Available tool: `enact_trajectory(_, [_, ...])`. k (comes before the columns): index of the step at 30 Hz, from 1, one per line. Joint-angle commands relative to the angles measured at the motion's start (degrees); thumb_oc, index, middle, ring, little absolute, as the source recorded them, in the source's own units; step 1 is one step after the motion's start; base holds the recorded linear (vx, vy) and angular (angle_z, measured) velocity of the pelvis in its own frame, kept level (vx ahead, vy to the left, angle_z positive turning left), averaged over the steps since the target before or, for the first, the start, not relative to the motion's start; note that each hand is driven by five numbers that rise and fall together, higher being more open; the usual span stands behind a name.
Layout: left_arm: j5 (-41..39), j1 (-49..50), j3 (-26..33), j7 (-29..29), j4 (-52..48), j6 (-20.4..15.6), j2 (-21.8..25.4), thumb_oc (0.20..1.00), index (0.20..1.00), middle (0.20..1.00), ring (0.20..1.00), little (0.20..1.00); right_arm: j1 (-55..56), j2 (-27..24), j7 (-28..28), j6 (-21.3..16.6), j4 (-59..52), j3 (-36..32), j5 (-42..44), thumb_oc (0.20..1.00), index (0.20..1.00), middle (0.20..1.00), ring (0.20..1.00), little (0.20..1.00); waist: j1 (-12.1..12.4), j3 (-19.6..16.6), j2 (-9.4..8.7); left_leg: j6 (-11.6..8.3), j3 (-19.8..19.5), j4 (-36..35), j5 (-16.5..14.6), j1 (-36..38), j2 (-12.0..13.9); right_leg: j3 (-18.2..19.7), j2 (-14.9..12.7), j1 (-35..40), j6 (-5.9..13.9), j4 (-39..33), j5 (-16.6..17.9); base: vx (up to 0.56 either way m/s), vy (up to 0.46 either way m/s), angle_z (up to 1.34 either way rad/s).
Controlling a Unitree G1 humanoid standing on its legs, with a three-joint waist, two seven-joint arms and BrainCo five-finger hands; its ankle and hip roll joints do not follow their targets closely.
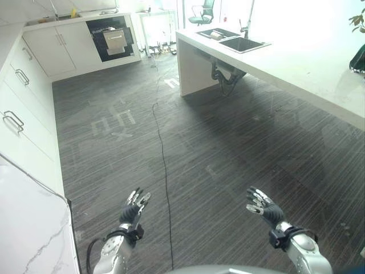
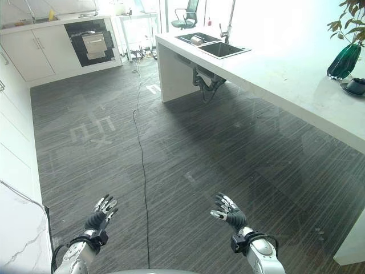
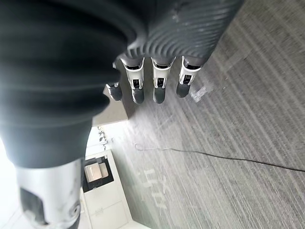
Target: Place the dishes in the dishwasher.
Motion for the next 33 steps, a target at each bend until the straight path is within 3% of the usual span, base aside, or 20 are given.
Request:
enact_trajectory(1, [-0.41, -3.61, 0.71, -0.90, -2.19, -4.13, 1.41, 1.000, 1.000, 1.000, 1.000, 1.000, -2.38, -2.17, 1.89, -4.47, -6.01, -2.67, 2.73, 1.000, 1.000, 1.000, 1.000, 1.000, -0.03, -0.97, 1.19, -4.15, -2.50, 0.22, -8.44, 1.30, 3.12, -0.39, -1.62, 0.90, 4.79, 0.34, -4.73, 0.00, 0.000, 0.00])
enact_trajectory(6, [-3.21, -3.84, 1.51, -0.12, -4.99, -3.12, 1.70, 1.000, 1.000, 1.000, 1.000, 1.000, -2.14, -2.26, 1.61, -4.79, -10.07, -3.21, 3.33, 1.000, 1.000, 1.000, 1.000, 1.000, -0.32, -0.90, 1.20, -4.32, -2.06, 0.22, -8.24, 1.28, 3.51, -0.46, -1.50, 0.89, 4.73, 0.34, -4.82, 0.04, -0.065, 0.01])
enact_trajectory(10, [-7.10, -2.73, 2.38, -1.69, -8.47, -0.86, 1.37, 1.000, 1.000, 1.000, 1.000, 1.000, -0.91, -3.91, 0.91, -8.65, -14.12, -3.97, -1.49, 1.000, 1.000, 1.000, 1.000, 1.000, -0.37, -0.60, 1.20, -4.31, -2.02, 0.22, -8.26, 1.57, 3.72, -0.26, -1.00, 1.31, 4.29, 0.34, -5.28, 0.07, -0.124, 0.01])
enact_trajectory(13, [-7.51, -1.84, 2.96, -2.02, -11.52, -0.61, 1.31, 1.000, 1.000, 1.000, 1.000, 1.000, -0.39, -4.55, 1.28, -8.67, -16.26, -4.75, 0.22, 1.000, 1.000, 1.000, 1.000, 1.000, -0.19, -0.15, 1.09, -4.47, -2.17, 0.64, -8.03, 2.34, 3.64, 0.13, -0.59, 1.73, 3.88, 0.79, -5.77, 0.11, -0.164, 0.02])
enact_trajectory(15, [-8.51, -1.33, 3.24, -1.89, -13.89, -0.62, 1.51, 1.000, 1.000, 1.000, 1.000, 1.000, -0.50, -5.27, 1.66, -8.74, -18.01, -5.27, 1.71, 1.000, 1.000, 1.000, 1.000, 1.000, 0.23, 1.10, 0.31, -5.28, -2.15, 8.34, -9.94, -0.57, 2.90, -0.27, -0.89, 1.38, 3.10, 2.23, -6.21, 0.06, -0.206, 0.01])
enact_trajectory(16, [-10.14, -0.87, 3.21, -3.35, -15.42, -0.34, 1.57, 1.000, 1.000, 1.000, 1.000, 1.000, -0.34, -6.48, 0.68, -9.06, -19.81, -5.64, 3.52, 1.000, 1.000, 1.000, 1.000, 1.000, 0.78, 3.18, -1.35, -7.15, -1.94, 29.29, -6.82, -11.79, 1.44, -1.32, -1.85, 1.29, 1.52, 3.08, -6.36, 0.03, -0.206, 0.08])
enact_trajectory(18, [-11.00, -0.26, 3.40, -5.29, -16.78, -0.83, 1.11, 1.000, 1.000, 1.000, 1.000, 1.000, -0.45, -6.91, 1.12, -10.51, -19.86, -6.21, 3.00, 1.000, 1.000, 1.000, 1.000, 1.000, 1.25, 5.31, -1.48, -7.01, -2.41, 39.45, -4.53, -19.98, 0.76, -0.53, -1.61, 0.90, 0.24, 4.98, -6.67, 0.11, -0.081, 0.47])
enact_trajectory(19, [-10.90, -0.20, 3.51, -5.76, -17.14, -1.03, 1.12, 1.000, 1.000, 1.000, 1.000, 1.000, -0.74, -6.86, 1.17, -10.91, -19.52, -6.31, 2.58, 1.000, 1.000, 1.000, 1.000, 1.000, 1.33, 5.96, -0.75, -6.66, -0.63, 32.77, -4.64, -19.92, 2.99, -0.06, -0.75, 1.43, 0.39, 5.86, -8.14, 0.20, 0.026, 0.26])
enact_trajectory(20, [-10.99, -0.20, 3.56, -5.77, -17.31, -0.92, 1.15, 1.000, 1.000, 1.000, 1.000, 1.000, -0.77, -6.90, 1.15, -10.87, -19.61, -6.36, 2.65, 1.000, 1.000, 1.000, 1.000, 1.000, 1.46, 6.20, -0.76, -6.69, -0.08, 30.93, -4.48, -19.24, 3.39, 0.05, -0.77, 1.82, 0.48, 5.97, -8.56, 0.33, 0.119, -0.19])
enact_trajectory(21, [-11.43, 0.04, 3.53, -5.03, -19.42, 0.31, 1.38, 1.000, 1.000, 1.000, 1.000, 1.000, -0.80, -6.91, 0.88, -10.76, -20.29, -6.70, 2.96, 1.000, 1.000, 1.000, 1.000, 1.000, 1.37, 5.86, 0.43, -7.26, 2.81, 18.97, -3.62, -18.06, 6.02, -0.81, -0.01, 2.54, 1.17, 5.75, -10.01, 0.34, 0.150, -0.37])
enact_trajectory(22, [-11.45, 0.20, 3.46, -4.78, -20.29, 0.70, 1.44, 1.000, 1.000, 1.000, 1.000, 1.000, -0.75, -6.76, 1.06, -10.97, -20.50, -6.96, 3.29, 1.000, 1.000, 1.000, 1.000, 1.000, 1.48, 5.68, 0.86, -7.49, 4.23, 11.40, -2.62, -16.67, 6.98, -1.10, 0.02, 3.34, 1.66, 5.39, -10.70, 0.52, 0.222, -0.22])
enact_trajectory(23, [-10.87, 0.59, 3.04, -4.43, -21.34, 0.54, 1.59, 1.000, 1.000, 1.000, 1.000, 1.000, -0.67, -6.44, 1.62, -11.13, -21.14, -7.43, 3.91, 1.000, 1.000, 1.000, 1.000, 1.000, 1.67, 5.21, 1.58, -7.99, 4.59, 2.85, 0.38, -14.65, 7.95, -1.42, 0.13, 4.80, 2.25, 4.63, -11.57, 0.50, 0.188, -0.09])
enact_trajectory(25, [-9.15, 2.54, 3.36, -5.36, -22.15, -0.84, 1.78, 1.000, 1.000, 1.000, 1.000, 1.000, -0.57, -6.40, 2.90, -11.71, -21.64, -7.81, 4.63, 1.000, 1.000, 1.000, 1.000, 1.000, 2.92, 4.72, 2.26, -8.84, -0.75, 0.22, 4.58, -17.28, 9.18, 0.93, 0.68, 8.16, 2.09, 4.23, -13.71, 0.58, 0.239, 0.09])
enact_trajectory(26, [-8.97, 2.76, 3.41, -5.48, -22.04, -0.96, 1.74, 1.000, 1.000, 1.000, 1.000, 1.000, -0.57, -6.44, 3.14, -11.85, -21.62, -7.78, 4.80, 1.000, 1.000, 1.000, 1.000, 1.000, 3.04, 4.68, 2.27, -8.92, -1.01, 0.22, 4.87, -17.44, 9.18, 1.11, 0.66, 8.51, 2.09, 4.33, -14.05, 0.84, 0.471, -0.26])
enact_trajectory(28, [-8.99, 3.27, 3.05, -7.30, -22.85, 0.59, 2.30, 1.000, 1.000, 1.000, 1.000, 1.000, 0.03, -6.86, 4.57, -11.22, -23.92, -7.95, 7.53, 1.000, 1.000, 1.000, 1.000, 1.000, 3.45, 3.05, 2.11, -7.98, 2.03, 0.22, 4.39, -16.30, 8.97, 0.67, -2.04, 11.15, 4.27, 6.68, -16.93, 0.83, 0.505, -0.59])
enact_trajectory(29, [-7.75, 3.42, 2.23, -8.70, -24.08, 0.97, 2.98, 1.000, 1.000, 1.000, 1.000, 1.000, 0.78, -6.27, 4.51, -11.78, -24.48, -8.37, 7.70, 1.000, 1.000, 1.000, 1.000, 1.000, 4.19, 2.45, 1.62, -6.98, 1.14, 0.94, 3.61, -16.09, 7.19, 0.48, -3.78, 11.33, 5.89, 9.63, -16.42, 0.57, 0.323, -0.33])
enact_trajectory(30, [-7.60, 3.80, 1.95, -9.39, -24.66, 1.18, 3.22, 1.000, 1.000, 1.000, 1.000, 1.000, 1.11, -5.95, 4.28, -11.89, -24.70, -8.56, 7.76, 1.000, 1.000, 1.000, 1.000, 1.000, 4.68, 2.11, 1.07, -6.17, 0.48, 1.16, 3.09, -15.93, 5.94, 0.29, -4.93, 11.23, 7.08, 11.64, -14.34, 0.59, 0.332, -0.36])
enact_trajectory(31, [-7.36, 4.08, 1.77, -10.76, -25.07, 1.52, 3.48, 1.000, 1.000, 1.000, 1.000, 1.000, 1.44, -5.48, 3.89, -12.13, -25.01, -8.82, 8.00, 1.000, 1.000, 1.000, 1.000, 1.000, 5.18, 1.45, 0.14, -4.79, 0.40, 0.96, 2.55, -15.15, 4.25, -0.43, -6.51, 10.55, 9.13, 14.87, -9.80, 0.51, 0.305, -0.28])
enact_trajectory(32, [-7.03, 3.76, 1.36, -11.41, -25.69, 1.78, 3.74, 1.000, 1.000, 1.000, 1.000, 1.000, 1.31, -4.75, 3.09, -12.58, -25.23, -8.67, 8.16, 1.000, 1.000, 1.000, 1.000, 1.000, 5.49, 0.71, -0.29, -3.51, 0.11, 0.22, 2.05, -13.68, 3.06, -1.51, -7.79, 8.28, 11.11, 21.65, -3.90, 0.67, 0.443, -0.22])
enact_trajectory(33, [-6.39, 2.90, 0.53, -11.53, -25.84, 1.50, 4.58, 1.000, 1.000, 1.000, 1.000, 1.000, 1.24, -3.68, 2.05, -13.12, -25.53, -8.12, 7.35, 1.000, 1.000, 1.000, 1.000, 1.000, 5.34, 0.17, 0.43, -2.53, -1.05, 0.22, 0.78, -11.86, 1.99, -2.06, -8.57, 3.83, 11.70, 34.65, 1.73, 0.59, 0.430, 0.13])
